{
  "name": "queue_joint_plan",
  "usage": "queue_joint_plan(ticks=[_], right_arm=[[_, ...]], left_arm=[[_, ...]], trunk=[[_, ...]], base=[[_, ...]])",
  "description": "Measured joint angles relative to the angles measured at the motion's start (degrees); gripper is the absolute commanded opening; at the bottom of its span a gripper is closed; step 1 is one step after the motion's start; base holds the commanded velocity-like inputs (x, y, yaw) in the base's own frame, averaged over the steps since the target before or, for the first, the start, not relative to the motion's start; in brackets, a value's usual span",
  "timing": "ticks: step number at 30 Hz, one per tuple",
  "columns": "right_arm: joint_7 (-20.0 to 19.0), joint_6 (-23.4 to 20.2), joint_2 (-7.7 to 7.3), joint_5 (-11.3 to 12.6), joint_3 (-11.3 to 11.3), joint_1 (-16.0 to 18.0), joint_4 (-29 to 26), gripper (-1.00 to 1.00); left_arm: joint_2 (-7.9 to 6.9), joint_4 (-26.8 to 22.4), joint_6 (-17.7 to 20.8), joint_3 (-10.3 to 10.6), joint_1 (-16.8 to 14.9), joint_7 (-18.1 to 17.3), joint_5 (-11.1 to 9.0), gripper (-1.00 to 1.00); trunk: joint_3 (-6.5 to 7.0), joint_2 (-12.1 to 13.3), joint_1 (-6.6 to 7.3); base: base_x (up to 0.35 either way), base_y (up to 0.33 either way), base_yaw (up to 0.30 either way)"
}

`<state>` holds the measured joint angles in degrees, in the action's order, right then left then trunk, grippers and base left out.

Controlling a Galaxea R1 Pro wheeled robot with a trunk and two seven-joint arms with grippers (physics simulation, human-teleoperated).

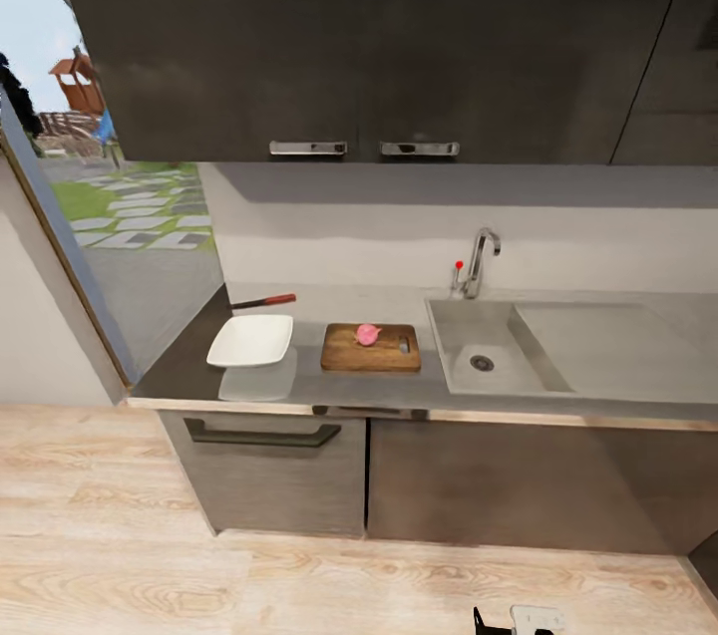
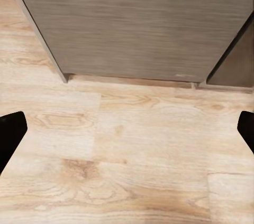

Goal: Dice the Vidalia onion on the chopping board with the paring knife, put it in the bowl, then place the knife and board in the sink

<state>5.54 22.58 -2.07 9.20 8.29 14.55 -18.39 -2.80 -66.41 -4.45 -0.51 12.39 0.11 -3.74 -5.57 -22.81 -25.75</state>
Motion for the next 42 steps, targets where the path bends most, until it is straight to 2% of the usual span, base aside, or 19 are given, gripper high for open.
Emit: queue_joint_plan(ticks=[15,18,23,24,25,27,28,31,32,35,38,42], right_arm=[[0.0,0.0,-0.11,0.0,-0.1,0.0,0.0,1.00],[0.0,0.1,-0.17,0.0,-0.1,0.0,0.0,1.00],[0.0,3.7,-0.03,-0.1,-0.1,0.0,-0.8,1.00],[0.2,5.7,-0.08,-0.1,-0.1,0.0,-2.4,1.00],[0.5,6.7,-0.21,-0.3,-0.1,0.0,-7.2,1.00],[1.2,6.2,-0.33,-0.3,-0.1,0.0,-12.1,1.00],[2.0,5.0,-0.38,-0.4,-0.1,0.0,-15.0,1.00],[6.2,-2.4,-0.51,-0.5,-0.1,0.0,-25.4,1.00],[8.4,-6.8,-0.57,-0.6,0.0,0.0,-31.3,1.00],[10.0,-12.4,-0.64,-0.7,0.0,0.0,-38.6,1.00],[10.6,-17.3,-0.63,-0.8,0.0,0.0,-43.4,1.00],[11.0,-24.4,-0.61,-1.9,0.0,0.0,-51.5,1.00]], left_arm=[[-0.04,-0.4,-0.9,-0.3,0.0,0.2,0.0,1.00],[0.07,-2.1,-1.1,-2.8,0.0,0.0,-0.1,1.00],[0.21,-4.2,-1.7,-3.6,0.3,-0.1,-0.1,1.00],[0.24,-4.5,-1.8,-3.7,0.3,-0.2,-0.2,1.00],[0.25,-4.5,-1.8,-3.6,0.3,-0.2,-0.2,1.00],[0.29,-4.4,-1.8,-3.6,0.3,-0.2,-0.2,1.00],[0.28,-4.4,-1.9,-3.5,0.3,-0.2,-0.2,1.00],[0.29,-4.3,-1.8,-3.5,0.4,-0.3,-0.2,1.00],[0.27,-4.1,-1.8,-3.5,0.3,-0.3,-0.2,1.00],[0.30,-4.0,-1.8,-3.4,0.4,-0.3,-0.2,1.00],[0.33,-4.0,-1.9,-3.4,0.4,-0.3,-0.2,1.00],[0.35,-4.0,-1.9,-3.3,0.4,-0.3,-0.2,1.00]], trunk=[[0.67,0.0,-0.01],[0.67,0.0,0.00],[0.67,0.0,0.00],[0.68,0.0,0.00],[0.69,0.0,-0.01],[0.68,0.0,0.00],[0.68,0.0,0.00],[0.68,0.0,0.00],[0.69,0.0,-0.01],[0.68,0.0,0.00],[0.67,0.0,0.00],[0.68,0.0,0.00]], base=[[-0.107,0.000,0.000],[-0.005,0.000,0.000],[-0.001,0.000,0.000],[0.000,0.000,0.000],[0.000,0.000,0.000],[0.000,0.000,0.000],[0.000,0.000,0.000],[0.000,0.000,0.000],[0.000,0.000,0.000],[0.000,0.000,0.000],[0.000,0.000,0.000],[0.000,0.000,0.000]])
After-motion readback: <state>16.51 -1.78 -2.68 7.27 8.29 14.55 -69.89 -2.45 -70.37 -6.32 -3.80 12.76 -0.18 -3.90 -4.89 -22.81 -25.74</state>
